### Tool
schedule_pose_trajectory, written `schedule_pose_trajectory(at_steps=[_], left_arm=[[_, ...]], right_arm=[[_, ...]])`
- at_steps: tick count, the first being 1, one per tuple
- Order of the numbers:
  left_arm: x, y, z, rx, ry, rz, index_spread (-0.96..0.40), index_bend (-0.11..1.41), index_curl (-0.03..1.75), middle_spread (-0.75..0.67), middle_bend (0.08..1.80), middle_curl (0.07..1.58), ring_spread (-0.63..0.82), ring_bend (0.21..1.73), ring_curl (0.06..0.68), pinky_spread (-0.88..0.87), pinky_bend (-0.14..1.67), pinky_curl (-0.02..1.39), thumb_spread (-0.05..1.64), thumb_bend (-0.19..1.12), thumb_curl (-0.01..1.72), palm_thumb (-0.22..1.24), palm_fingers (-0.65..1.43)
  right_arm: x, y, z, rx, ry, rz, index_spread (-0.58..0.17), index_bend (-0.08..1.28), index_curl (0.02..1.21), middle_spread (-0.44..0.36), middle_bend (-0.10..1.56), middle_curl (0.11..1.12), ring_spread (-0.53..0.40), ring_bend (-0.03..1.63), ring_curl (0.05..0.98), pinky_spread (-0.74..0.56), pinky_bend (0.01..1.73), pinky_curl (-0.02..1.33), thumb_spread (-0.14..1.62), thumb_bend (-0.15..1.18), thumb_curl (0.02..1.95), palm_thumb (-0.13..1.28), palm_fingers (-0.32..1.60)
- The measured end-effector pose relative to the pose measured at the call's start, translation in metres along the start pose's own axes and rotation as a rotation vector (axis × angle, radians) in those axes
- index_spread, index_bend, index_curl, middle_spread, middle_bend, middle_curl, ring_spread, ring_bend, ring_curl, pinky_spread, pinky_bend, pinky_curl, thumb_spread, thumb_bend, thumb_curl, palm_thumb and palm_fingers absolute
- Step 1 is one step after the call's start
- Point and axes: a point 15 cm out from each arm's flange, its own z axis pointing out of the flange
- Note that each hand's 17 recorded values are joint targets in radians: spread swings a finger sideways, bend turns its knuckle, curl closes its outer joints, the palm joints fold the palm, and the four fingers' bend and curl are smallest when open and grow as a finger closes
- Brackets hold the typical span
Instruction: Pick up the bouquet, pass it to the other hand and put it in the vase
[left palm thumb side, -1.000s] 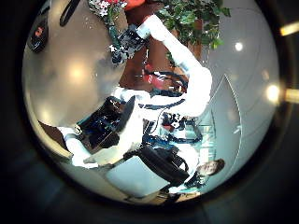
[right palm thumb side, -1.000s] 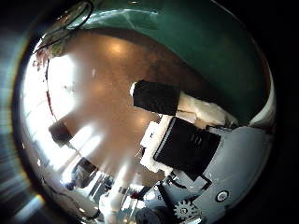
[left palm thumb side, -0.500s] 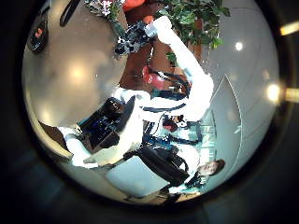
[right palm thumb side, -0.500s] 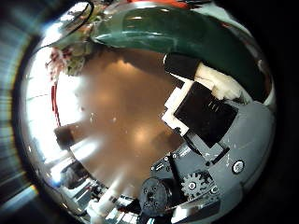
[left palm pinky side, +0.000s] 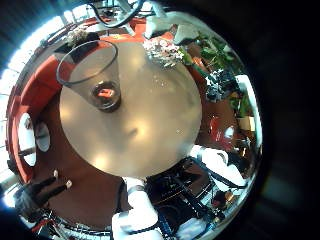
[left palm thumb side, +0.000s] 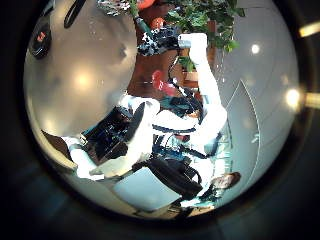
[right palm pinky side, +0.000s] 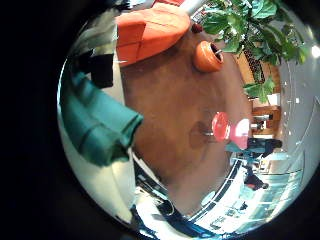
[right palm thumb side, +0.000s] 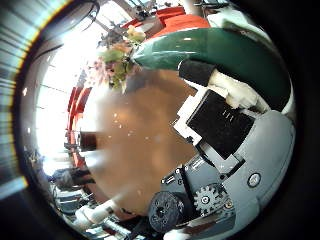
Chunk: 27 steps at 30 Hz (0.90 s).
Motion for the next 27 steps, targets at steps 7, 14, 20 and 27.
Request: schedule_pose_trajectory(at_steps=[7, 14, 20, 27], left_arm=[[0.002, 0.001, -0.003, 0.008, -0.005, -0.009, 0.11, 0.18, 0.38, 0.36, 0.20, 0.36, 0.54, 0.49, 0.179, 0.50, 0.18, 0.27, 1.15, -0.02, 0.30, 0.33, 0.20], [0.002, 0.000, -0.005, 0.014, -0.004, -0.015, 0.11, 0.18, 0.38, 0.36, 0.20, 0.36, 0.54, 0.50, 0.179, 0.50, 0.18, 0.27, 1.15, -0.02, 0.30, 0.33, 0.20], [0.000, -0.010, -0.011, 0.028, 0.020, -0.027, 0.10, 0.19, 0.38, 0.36, 0.20, 0.36, 0.53, 0.50, 0.179, 0.50, 0.18, 0.27, 1.15, -0.02, 0.30, 0.33, 0.20], [0.002, -0.027, -0.028, 0.081, 0.119, -0.037, 0.10, 0.18, 0.38, 0.35, 0.20, 0.37, 0.53, 0.50, 0.180, 0.49, 0.18, 0.26, 1.15, -0.02, 0.30, 0.31, 0.21]], right_arm=[[-0.008, -0.020, -0.057, 0.148, -0.196, 0.064, -0.272, 1.07, 0.99, -0.106, 1.38, 0.79, -0.179, 1.45, 0.694, -0.17, 1.27, 0.89, 0.89, 0.09, 1.02, 1.10, 1.13], [-0.031, -0.040, -0.110, 0.266, -0.458, 0.118, -0.257, 1.09, 0.97, -0.103, 1.38, 0.78, -0.175, 1.46, 0.694, -0.18, 1.24, 0.93, 0.88, 0.07, 1.09, 1.08, 1.14], [-0.055, -0.045, -0.158, 0.304, -0.741, 0.131, -0.247, 1.11, 0.96, -0.101, 1.38, 0.77, -0.174, 1.46, 0.694, -0.18, 1.21, 0.96, 0.88, 0.06, 1.14, 1.08, 1.14], [-0.087, -0.044, -0.195, 0.268, -1.026, 0.095, -0.239, 1.12, 0.94, -0.100, 1.39, 0.76, -0.174, 1.46, 0.695, -0.18, 1.19, 0.99, 0.88, 0.05, 1.18, 1.07, 1.14]])
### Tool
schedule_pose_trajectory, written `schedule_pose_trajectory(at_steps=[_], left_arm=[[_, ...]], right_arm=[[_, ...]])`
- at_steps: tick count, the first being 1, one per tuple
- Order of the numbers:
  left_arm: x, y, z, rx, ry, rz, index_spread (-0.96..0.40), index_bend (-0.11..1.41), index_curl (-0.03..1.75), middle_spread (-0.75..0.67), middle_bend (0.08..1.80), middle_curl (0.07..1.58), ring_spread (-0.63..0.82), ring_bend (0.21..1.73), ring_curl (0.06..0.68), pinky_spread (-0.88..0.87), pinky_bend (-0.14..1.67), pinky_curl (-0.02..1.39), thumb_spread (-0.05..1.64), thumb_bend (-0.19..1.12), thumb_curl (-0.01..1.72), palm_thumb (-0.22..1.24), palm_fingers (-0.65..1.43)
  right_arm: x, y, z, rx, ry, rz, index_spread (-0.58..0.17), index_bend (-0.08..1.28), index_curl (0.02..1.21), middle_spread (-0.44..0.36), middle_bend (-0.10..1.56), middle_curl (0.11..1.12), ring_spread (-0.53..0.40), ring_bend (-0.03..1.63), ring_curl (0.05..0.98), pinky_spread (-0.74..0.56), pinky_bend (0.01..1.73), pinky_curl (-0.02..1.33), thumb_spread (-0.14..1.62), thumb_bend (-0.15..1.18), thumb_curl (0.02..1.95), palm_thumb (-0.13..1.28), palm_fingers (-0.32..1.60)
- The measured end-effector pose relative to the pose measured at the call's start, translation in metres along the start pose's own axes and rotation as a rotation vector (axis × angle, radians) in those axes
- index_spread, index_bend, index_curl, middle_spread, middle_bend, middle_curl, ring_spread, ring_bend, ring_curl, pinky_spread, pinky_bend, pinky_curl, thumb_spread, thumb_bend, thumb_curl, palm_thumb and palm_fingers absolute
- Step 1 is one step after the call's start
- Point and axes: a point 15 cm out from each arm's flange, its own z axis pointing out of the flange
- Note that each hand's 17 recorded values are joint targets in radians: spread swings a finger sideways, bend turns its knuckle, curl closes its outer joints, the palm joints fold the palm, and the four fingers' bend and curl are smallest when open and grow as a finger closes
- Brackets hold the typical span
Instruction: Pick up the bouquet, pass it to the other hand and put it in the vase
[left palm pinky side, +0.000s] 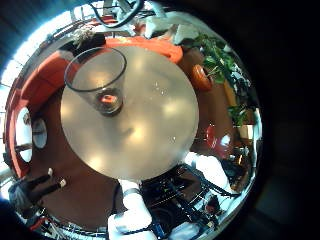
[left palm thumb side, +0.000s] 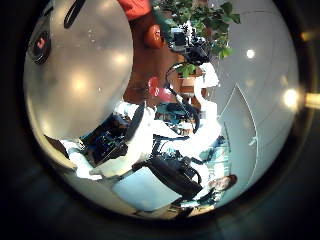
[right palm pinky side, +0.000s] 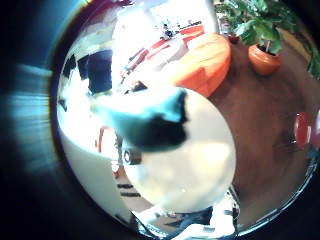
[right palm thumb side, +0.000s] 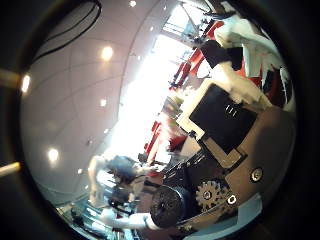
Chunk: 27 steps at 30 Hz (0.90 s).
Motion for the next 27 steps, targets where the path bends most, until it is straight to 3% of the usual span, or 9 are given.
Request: schedule_pose_trajectory(at_steps=[3, 6, 21, 27], left_arm=[[0.000, 0.000, -0.007, 0.013, 0.022, -0.016, 0.10, 0.18, 0.38, 0.35, 0.20, 0.37, 0.53, 0.50, 0.180, 0.49, 0.18, 0.26, 1.15, -0.02, 0.30, 0.31, 0.21], [0.004, 0.005, -0.007, 0.010, 0.016, -0.016, 0.10, 0.18, 0.38, 0.35, 0.20, 0.37, 0.52, 0.50, 0.181, 0.49, 0.18, 0.26, 1.15, -0.02, 0.30, 0.31, 0.21], [0.013, 0.013, -0.007, 0.014, -0.003, -0.011, 0.10, 0.18, 0.38, 0.35, 0.20, 0.37, 0.52, 0.50, 0.185, 0.49, 0.18, 0.26, 1.15, -0.02, 0.31, 0.31, 0.21], [0.016, 0.014, -0.004, 0.004, -0.006, -0.008, 0.10, 0.18, 0.38, 0.35, 0.20, 0.37, 0.52, 0.50, 0.184, 0.49, 0.18, 0.26, 1.15, -0.02, 0.31, 0.31, 0.21]], right_arm=[[-0.007, 0.001, 0.004, -0.016, -0.081, 0.023, -0.236, 1.13, 0.94, -0.099, 1.39, 0.75, -0.174, 1.46, 0.695, -0.19, 1.19, 1.00, 0.88, 0.04, 1.20, 1.07, 1.14], [-0.003, 0.001, 0.005, -0.020, -0.082, 0.022, -0.234, 1.13, 0.93, -0.099, 1.40, 0.75, -0.173, 1.46, 0.695, -0.19, 1.18, 1.02, 0.88, 0.03, 1.22, 1.07, 1.14], [0.039, 0.014, 0.003, -0.126, 0.016, 0.037, -0.226, 1.15, 0.91, -0.102, 1.41, 0.74, -0.171, 1.46, 0.691, -0.20, 1.15, 1.06, 0.88, -0.01, 1.28, 1.06, 1.14], [0.068, 0.010, 0.005, -0.184, 0.079, 0.067, -0.229, 1.12, 0.89, -0.111, 1.37, 0.72, -0.178, 1.43, 0.671, -0.22, 1.12, 1.03, 0.89, -0.06, 1.17, 0.84, 1.14]])
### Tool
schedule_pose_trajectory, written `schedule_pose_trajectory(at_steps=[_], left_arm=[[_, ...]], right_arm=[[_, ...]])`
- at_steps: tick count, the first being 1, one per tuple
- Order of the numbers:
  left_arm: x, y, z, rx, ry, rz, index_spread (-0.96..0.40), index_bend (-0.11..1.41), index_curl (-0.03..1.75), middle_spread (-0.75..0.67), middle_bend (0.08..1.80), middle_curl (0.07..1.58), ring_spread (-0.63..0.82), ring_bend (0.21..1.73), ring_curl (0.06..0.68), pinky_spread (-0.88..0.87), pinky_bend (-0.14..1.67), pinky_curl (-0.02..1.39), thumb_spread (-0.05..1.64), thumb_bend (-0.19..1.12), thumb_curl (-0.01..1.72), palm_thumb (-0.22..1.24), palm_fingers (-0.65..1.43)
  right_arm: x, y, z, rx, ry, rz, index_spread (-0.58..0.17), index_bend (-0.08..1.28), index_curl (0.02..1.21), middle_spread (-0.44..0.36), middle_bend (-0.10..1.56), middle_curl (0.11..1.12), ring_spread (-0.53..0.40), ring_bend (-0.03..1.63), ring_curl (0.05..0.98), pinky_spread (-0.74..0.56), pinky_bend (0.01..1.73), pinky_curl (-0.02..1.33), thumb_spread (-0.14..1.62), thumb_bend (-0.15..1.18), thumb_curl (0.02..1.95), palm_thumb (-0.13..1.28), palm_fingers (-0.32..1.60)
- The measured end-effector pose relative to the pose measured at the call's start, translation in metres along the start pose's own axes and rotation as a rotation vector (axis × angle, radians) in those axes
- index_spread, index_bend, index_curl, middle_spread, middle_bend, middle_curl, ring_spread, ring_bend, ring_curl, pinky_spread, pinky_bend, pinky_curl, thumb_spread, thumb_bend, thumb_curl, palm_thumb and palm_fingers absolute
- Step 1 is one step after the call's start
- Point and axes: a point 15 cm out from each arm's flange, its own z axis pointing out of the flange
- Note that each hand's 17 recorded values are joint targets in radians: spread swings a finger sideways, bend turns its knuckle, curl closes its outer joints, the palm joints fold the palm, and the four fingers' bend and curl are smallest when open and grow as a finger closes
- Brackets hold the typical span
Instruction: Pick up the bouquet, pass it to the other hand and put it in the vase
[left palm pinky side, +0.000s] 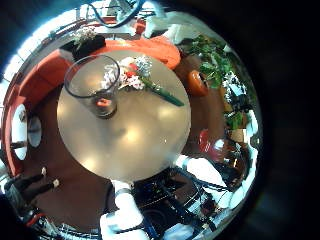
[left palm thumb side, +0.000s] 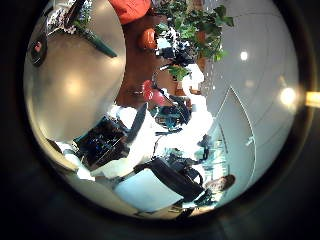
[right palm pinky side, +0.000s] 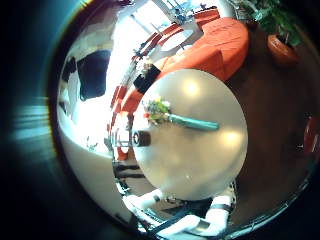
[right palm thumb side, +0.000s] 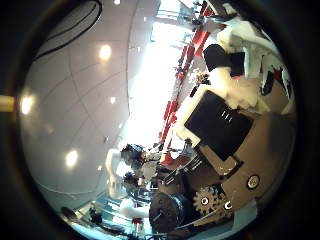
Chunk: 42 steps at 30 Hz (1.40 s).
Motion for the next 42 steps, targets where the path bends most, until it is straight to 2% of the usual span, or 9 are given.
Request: schedule_pose_trajectory(at_steps=[5, 8, 9, 10, 11, 15, 26, 33, 42], left_arm=[[-0.002, 0.003, 0.001, -0.002, -0.009, 0.005, 0.10, 0.18, 0.38, 0.35, 0.20, 0.37, 0.53, 0.50, 0.183, 0.49, 0.18, 0.26, 1.15, -0.02, 0.31, 0.31, 0.21], [-0.002, 0.003, 0.001, -0.002, -0.009, 0.006, 0.10, 0.18, 0.38, 0.35, 0.20, 0.37, 0.53, 0.50, 0.183, 0.49, 0.18, 0.26, 1.15, -0.02, 0.31, 0.31, 0.21], [-0.002, 0.003, 0.001, -0.003, -0.011, 0.006, 0.10, 0.18, 0.38, 0.35, 0.20, 0.37, 0.53, 0.50, 0.183, 0.49, 0.18, 0.26, 1.15, -0.02, 0.31, 0.31, 0.21], [-0.002, 0.004, 0.001, -0.004, -0.012, 0.008, 0.10, 0.18, 0.38, 0.35, 0.20, 0.37, 0.53, 0.50, 0.183, 0.49, 0.18, 0.26, 1.15, -0.02, 0.31, 0.31, 0.21], [-0.003, 0.004, 0.001, -0.006, -0.014, 0.008, 0.10, 0.18, 0.38, 0.35, 0.20, 0.37, 0.53, 0.50, 0.183, 0.49, 0.18, 0.26, 1.15, -0.02, 0.31, 0.31, 0.21], [-0.004, 0.005, 0.002, -0.009, -0.016, 0.010, 0.10, 0.18, 0.38, 0.35, 0.20, 0.37, 0.53, 0.49, 0.183, 0.49, 0.18, 0.26, 1.15, -0.02, 0.31, 0.31, 0.21], [-0.009, 0.009, 0.011, -0.032, -0.008, 0.008, 0.10, 0.18, 0.38, 0.35, 0.20, 0.37, 0.53, 0.50, 0.183, 0.49, 0.18, 0.26, 1.15, -0.02, 0.31, 0.31, 0.21], [-0.007, 0.012, 0.009, -0.026, -0.018, 0.022, 0.10, 0.18, 0.38, 0.35, 0.20, 0.37, 0.53, 0.50, 0.183, 0.49, 0.18, 0.26, 1.15, -0.02, 0.31, 0.31, 0.21], [-0.010, 0.014, 0.010, -0.028, -0.028, 0.028, 0.10, 0.18, 0.38, 0.36, 0.20, 0.37, 0.53, 0.49, 0.180, 0.49, 0.18, 0.26, 1.15, -0.02, 0.31, 0.31, 0.21]], right_arm=[[0.040, 0.009, 0.011, -0.146, 0.171, 0.013, -0.274, 0.88, 0.81, -0.129, 1.22, 0.66, -0.190, 1.32, 0.604, -0.33, 1.04, 0.91, 0.94, -0.05, 1.00, 0.76, 0.99], [0.063, 0.013, 0.017, -0.256, 0.312, 0.008, -0.308, 0.61, 0.75, -0.144, 1.16, 0.63, -0.207, 1.26, 0.581, -0.40, 1.05, 0.86, 0.94, -0.04, 0.91, 0.74, 0.74], [0.071, 0.013, 0.018, -0.289, 0.363, 0.006, -0.328, 0.55, 0.72, -0.157, 1.13, 0.63, -0.217, 1.22, 0.564, -0.39, 1.00, 0.85, 0.95, -0.04, 0.88, 0.73, 0.58], [0.079, 0.014, 0.019, -0.323, 0.416, 0.005, -0.334, 0.54, 0.72, -0.161, 1.11, 0.62, -0.220, 1.22, 0.560, -0.38, 0.99, 0.85, 0.95, -0.04, 0.87, 0.73, 0.55], [0.087, 0.015, 0.021, -0.366, 0.473, 0.005, -0.343, 0.53, 0.70, -0.167, 1.06, 0.61, -0.220, 1.17, 0.547, -0.34, 0.90, 0.84, 0.95, -0.04, 0.83, 0.72, 0.37], [0.106, 0.019, 0.054, -0.540, 0.608, -0.007, -0.343, 0.51, 0.65, -0.158, 0.94, 0.55, -0.193, 1.08, 0.487, -0.20, 0.74, 0.77, 0.94, -0.03, 0.75, 0.71, 0.20], [0.144, 0.042, 0.128, -0.790, 0.803, 0.002, -0.257, 0.39, 0.54, -0.088, 0.78, 0.48, -0.123, 0.97, 0.413, 0.05, 0.58, 0.64, 0.95, -0.03, 0.61, 0.70, 0.18], [0.170, 0.057, 0.158, -0.882, 0.875, 0.022, -0.235, 0.34, 0.51, -0.076, 0.74, 0.47, -0.116, 0.93, 0.392, 0.07, 0.55, 0.59, 0.96, -0.03, 0.56, 0.69, 0.23], [0.176, 0.068, 0.188, -0.923, 0.904, 0.027, -0.223, 0.30, 0.49, -0.075, 0.71, 0.47, -0.121, 0.91, 0.374, 0.07, 0.50, 0.54, 0.97, -0.03, 0.51, 0.68, 0.31]])
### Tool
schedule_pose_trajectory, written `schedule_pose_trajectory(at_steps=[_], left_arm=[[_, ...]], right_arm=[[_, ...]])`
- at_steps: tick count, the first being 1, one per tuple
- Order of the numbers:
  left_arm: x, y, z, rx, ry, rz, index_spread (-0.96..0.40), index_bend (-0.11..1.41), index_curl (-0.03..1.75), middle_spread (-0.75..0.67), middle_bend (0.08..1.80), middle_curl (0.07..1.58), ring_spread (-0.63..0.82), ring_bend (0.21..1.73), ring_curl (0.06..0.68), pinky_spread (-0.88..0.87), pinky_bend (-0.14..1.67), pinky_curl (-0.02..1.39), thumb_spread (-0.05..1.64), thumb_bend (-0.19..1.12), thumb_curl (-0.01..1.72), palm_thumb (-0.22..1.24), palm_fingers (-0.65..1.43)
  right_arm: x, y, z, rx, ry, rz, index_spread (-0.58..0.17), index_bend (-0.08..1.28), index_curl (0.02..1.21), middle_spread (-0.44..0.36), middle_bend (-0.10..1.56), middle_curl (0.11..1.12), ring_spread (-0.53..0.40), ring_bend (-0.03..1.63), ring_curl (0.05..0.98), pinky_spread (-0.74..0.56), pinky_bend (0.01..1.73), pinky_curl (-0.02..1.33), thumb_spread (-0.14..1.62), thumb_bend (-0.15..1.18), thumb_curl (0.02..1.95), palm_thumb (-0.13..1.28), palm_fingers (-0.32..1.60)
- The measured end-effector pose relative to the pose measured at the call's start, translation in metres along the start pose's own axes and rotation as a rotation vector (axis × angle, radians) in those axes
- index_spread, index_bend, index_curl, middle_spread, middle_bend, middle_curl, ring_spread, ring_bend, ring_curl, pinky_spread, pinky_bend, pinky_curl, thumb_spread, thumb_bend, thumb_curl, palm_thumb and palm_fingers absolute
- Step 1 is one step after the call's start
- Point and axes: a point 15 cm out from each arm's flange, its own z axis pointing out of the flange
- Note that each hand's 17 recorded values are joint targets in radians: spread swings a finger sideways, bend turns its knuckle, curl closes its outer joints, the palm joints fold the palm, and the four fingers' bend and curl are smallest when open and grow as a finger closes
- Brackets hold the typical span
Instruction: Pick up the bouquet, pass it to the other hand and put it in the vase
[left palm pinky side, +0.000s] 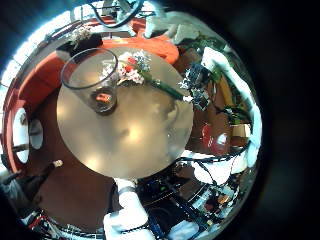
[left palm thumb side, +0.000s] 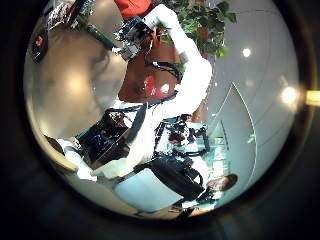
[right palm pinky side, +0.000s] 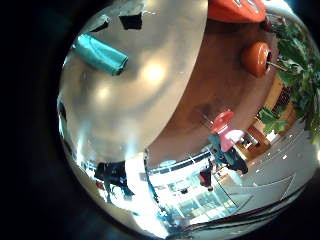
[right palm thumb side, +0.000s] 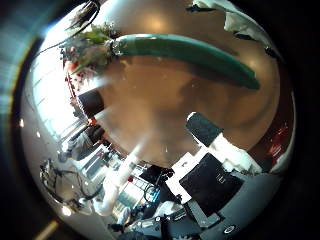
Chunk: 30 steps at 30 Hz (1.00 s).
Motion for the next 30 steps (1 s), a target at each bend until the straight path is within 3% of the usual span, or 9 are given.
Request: schedule_pose_trajectory(at_steps=[5, 23, 30], left_arm=[[0.001, 0.000, 0.003, -0.009, 0.002, -0.003, 0.11, 0.19, 0.38, 0.36, 0.20, 0.37, 0.53, 0.49, 0.180, 0.49, 0.18, 0.26, 1.15, -0.02, 0.31, 0.31, 0.21], [0.000, 0.002, 0.004, -0.013, -0.004, -0.011, 0.11, 0.19, 0.38, 0.36, 0.20, 0.36, 0.53, 0.49, 0.180, 0.49, 0.18, 0.26, 1.15, -0.02, 0.31, 0.31, 0.21], [0.001, 0.002, 0.005, -0.015, -0.004, -0.013, 0.11, 0.18, 0.38, 0.37, 0.20, 0.36, 0.53, 0.49, 0.180, 0.49, 0.18, 0.26, 1.15, -0.02, 0.31, 0.31, 0.21]], right_arm=[[-0.006, -0.016, 0.005, 0.036, 0.015, 0.012, -0.245, 0.30, 0.49, -0.120, 0.74, 0.48, -0.159, 0.93, 0.379, 0.02, 0.50, 0.52, 0.98, -0.03, 0.49, 0.68, 0.39], [-0.002, -0.036, 0.044, -0.038, 0.074, 0.037, -0.329, 0.28, 0.55, -0.219, 0.75, 0.58, -0.269, 1.06, 0.457, -0.23, 0.67, 0.51, 0.97, -0.02, 0.46, 0.70, 0.54], [-0.002, -0.038, 0.049, -0.049, 0.100, 0.029, -0.425, 0.32, 0.59, -0.277, 0.79, 0.62, -0.301, 1.10, 0.474, -0.42, 0.84, 0.52, 0.95, -0.01, 0.48, 0.78, 0.88]])
